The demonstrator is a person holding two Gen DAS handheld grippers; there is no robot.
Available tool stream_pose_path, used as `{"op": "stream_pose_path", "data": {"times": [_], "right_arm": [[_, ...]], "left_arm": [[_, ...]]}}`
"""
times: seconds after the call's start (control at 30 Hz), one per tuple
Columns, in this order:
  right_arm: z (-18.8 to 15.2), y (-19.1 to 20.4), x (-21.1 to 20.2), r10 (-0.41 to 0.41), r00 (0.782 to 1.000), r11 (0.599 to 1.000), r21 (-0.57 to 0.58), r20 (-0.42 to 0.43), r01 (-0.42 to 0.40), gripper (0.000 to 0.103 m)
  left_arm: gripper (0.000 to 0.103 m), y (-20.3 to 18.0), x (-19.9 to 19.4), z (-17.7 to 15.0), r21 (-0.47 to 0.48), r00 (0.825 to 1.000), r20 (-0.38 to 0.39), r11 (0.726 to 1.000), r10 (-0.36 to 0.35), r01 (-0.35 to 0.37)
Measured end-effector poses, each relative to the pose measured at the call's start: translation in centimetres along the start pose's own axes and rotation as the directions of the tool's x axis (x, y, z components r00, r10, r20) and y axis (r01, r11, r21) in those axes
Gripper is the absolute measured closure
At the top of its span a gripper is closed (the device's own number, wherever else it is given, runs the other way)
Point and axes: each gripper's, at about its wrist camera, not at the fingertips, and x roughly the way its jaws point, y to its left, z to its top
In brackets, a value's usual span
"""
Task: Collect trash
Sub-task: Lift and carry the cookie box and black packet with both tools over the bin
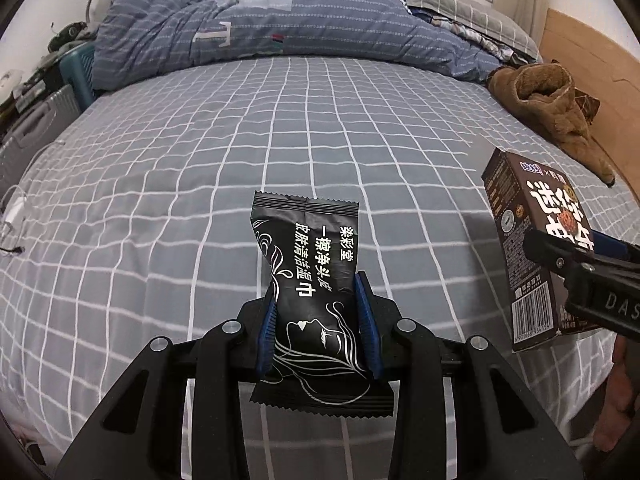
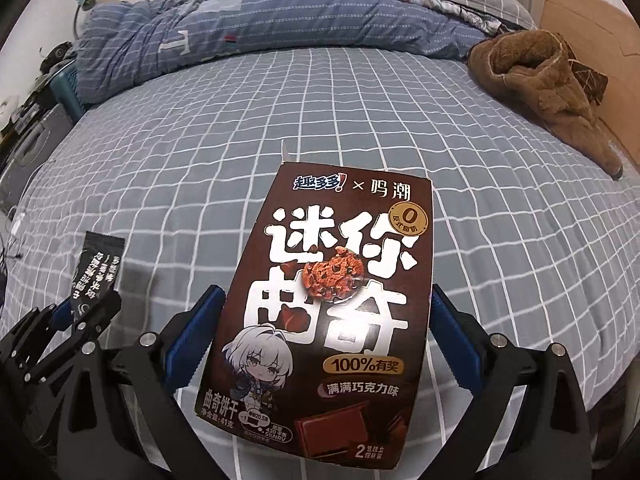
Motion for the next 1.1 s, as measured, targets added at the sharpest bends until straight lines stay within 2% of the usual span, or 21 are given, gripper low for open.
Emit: {"op": "stream_pose_path", "data": {"times": [0.23, 0.47, 1.1], "right_arm": [[-2.9, 0.1, -3.2, 0.006, 1.000, 1.000, -0.021, 0.016, -0.005, 0.009], [-6.0, 0.2, -6.3, 0.017, 0.999, 0.999, -0.033, 0.032, -0.016, 0.009], [-15.5, -0.6, -13.7, 0.050, 0.998, 0.999, -0.022, 0.040, -0.050, 0.009]], "left_arm": [[0.068, -0.6, -2.6, -2.0, -0.003, 1.000, 0.008, 1.000, -0.009, 0.009], [0.068, -1.0, -5.2, -5.4, -0.014, 1.000, -0.011, 1.000, -0.019, 0.019], [0.068, -1.7, -13.4, -13.4, -0.018, 0.999, -0.004, 0.999, -0.048, 0.048]]}}
